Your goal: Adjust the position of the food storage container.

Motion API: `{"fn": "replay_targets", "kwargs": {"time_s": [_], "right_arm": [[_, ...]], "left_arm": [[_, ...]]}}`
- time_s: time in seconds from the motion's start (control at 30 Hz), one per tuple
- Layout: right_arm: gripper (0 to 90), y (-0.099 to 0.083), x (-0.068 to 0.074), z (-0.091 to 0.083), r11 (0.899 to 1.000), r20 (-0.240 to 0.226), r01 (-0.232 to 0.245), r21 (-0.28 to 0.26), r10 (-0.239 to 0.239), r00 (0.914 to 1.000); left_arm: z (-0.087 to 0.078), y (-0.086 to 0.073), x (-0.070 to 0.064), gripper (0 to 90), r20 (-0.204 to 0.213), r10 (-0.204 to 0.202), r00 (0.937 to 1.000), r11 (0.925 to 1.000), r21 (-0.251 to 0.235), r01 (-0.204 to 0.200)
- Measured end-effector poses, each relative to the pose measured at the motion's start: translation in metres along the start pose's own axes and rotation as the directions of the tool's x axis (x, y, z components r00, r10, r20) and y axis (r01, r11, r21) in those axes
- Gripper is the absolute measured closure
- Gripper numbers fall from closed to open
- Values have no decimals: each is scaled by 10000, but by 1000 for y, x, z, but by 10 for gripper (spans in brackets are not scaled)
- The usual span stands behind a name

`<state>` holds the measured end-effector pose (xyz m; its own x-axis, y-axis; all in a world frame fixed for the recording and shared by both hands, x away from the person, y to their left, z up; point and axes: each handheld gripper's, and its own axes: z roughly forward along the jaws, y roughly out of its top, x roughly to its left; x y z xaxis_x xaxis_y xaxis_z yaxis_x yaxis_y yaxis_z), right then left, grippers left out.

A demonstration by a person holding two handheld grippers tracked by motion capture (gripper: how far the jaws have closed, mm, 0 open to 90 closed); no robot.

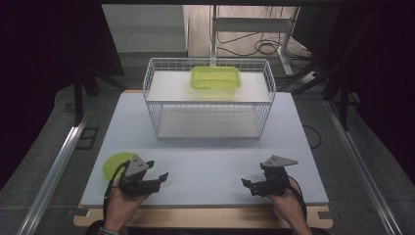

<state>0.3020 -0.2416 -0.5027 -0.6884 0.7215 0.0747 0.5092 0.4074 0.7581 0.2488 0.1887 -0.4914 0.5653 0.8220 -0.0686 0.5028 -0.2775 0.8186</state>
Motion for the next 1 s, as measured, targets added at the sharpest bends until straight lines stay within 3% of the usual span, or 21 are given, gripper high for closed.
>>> {"fn": "replay_targets", "kwargs": {"time_s": [0.17,0.33,0.53,0.67,1.0], "right_arm": [[47,-2,1,4,9999,-168,-108,50,109,9998],[49,-2,4,7,10000,-240,13,81,-11,9997],[53,-3,2,7,9998,-239,-44,180,48,9997],[54,-4,4,9,9996,-252,63,286,-55,9997],[58,-5,5,11,9988,-273,153,473,-140,9995]], "left_arm": [[-6,5,16,693,-180,-58,9998,9999,129,61],[-11,3,41,870,-691,-256,9973,9995,192,270],[-16,-2,65,897,-1330,-717,9885,9972,116,739],[-23,-7,77,897,-1760,-1004,9793,9947,28,1025],[-45,-26,104,898,-2830,-1647,9449,9858,-159,1671]]}}
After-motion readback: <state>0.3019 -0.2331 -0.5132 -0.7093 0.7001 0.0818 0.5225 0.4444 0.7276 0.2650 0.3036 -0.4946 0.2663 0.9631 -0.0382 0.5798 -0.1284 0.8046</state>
